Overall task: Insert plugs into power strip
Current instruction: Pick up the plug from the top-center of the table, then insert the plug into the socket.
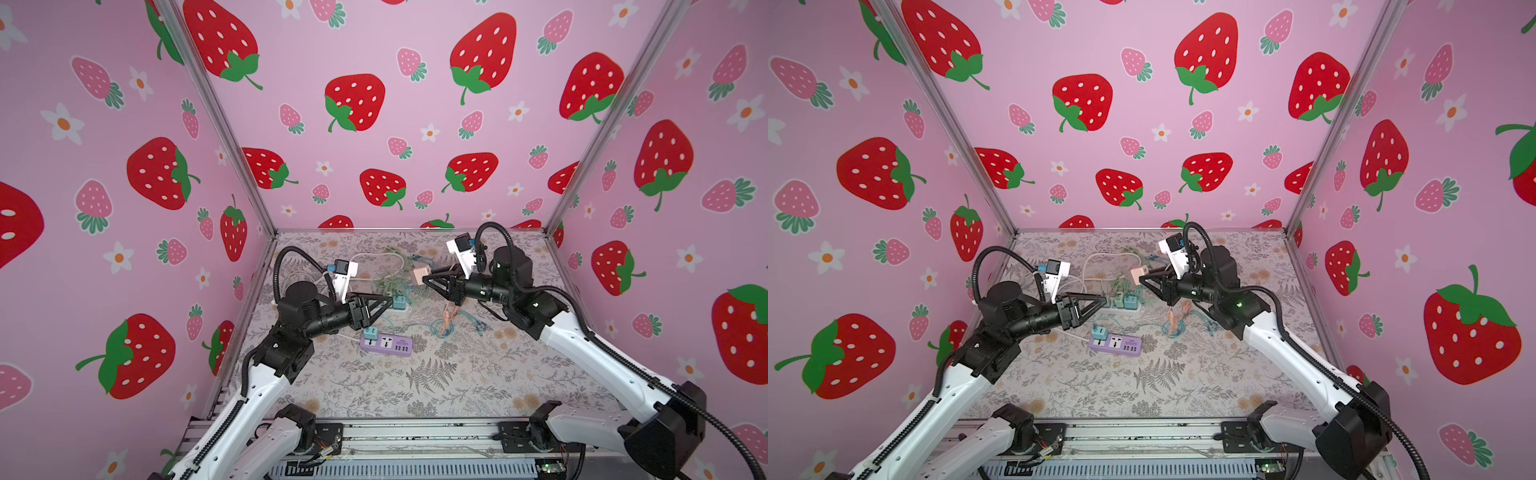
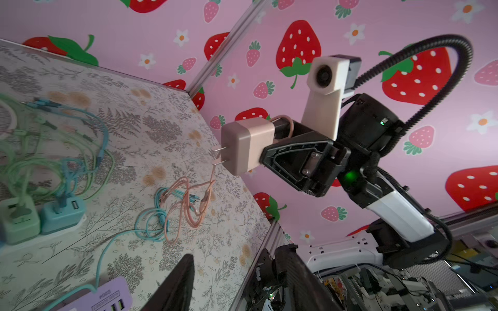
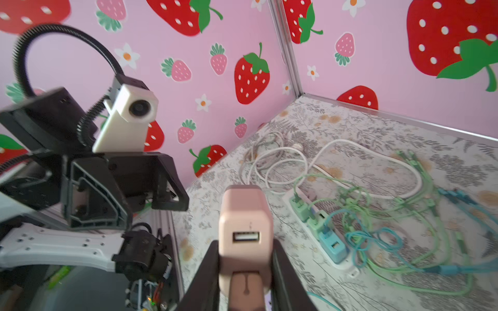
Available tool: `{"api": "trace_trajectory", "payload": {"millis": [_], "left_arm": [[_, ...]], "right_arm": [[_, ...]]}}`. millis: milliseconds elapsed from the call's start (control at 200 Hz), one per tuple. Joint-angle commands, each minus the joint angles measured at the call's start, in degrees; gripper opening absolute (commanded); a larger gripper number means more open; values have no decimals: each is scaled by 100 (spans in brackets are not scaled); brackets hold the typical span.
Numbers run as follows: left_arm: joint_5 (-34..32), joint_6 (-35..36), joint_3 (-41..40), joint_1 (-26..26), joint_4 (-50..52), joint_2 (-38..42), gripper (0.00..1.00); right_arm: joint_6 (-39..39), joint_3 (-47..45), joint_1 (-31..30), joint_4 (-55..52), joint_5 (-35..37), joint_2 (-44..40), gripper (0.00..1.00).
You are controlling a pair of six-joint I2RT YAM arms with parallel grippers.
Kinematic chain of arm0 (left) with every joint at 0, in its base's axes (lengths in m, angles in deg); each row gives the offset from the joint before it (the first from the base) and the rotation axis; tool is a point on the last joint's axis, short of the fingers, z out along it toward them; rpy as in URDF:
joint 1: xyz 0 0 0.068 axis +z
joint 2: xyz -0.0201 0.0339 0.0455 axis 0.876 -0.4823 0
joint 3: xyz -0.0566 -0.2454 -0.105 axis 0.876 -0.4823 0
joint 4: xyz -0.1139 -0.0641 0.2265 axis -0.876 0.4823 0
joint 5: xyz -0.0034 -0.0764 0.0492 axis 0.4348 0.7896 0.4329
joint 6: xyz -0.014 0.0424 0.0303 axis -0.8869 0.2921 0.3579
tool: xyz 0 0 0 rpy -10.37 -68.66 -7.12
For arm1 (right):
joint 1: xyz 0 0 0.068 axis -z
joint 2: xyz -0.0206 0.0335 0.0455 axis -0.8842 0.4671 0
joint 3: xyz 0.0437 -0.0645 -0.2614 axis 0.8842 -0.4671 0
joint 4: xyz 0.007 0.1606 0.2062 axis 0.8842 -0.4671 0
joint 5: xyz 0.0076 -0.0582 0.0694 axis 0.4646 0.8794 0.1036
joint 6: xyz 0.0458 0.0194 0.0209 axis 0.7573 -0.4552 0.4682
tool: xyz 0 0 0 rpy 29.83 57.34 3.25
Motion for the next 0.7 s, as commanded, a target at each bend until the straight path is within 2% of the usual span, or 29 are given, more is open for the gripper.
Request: {"api": "trace_trajectory", "payload": {"millis": [0, 210, 460, 695], "left_arm": [[-656, 173, -68, 225, 1029, 231, 58], [-1724, 219, -33, 585, 2263, 169, 57], [-1865, -66, -401, 1163, 2482, -136, 54], [-1884, -189, -953, 1331, 2256, -302, 54]], "right_arm": [[-1278, 432, -105, -1526, 328, 319, 8], [-2083, 815, -681, -2365, 784, 837, 8], [-2573, 723, -1393, -2398, 835, 1072, 8], [-2895, 782, -1579, -2453, 1030, 1512, 8]]}}
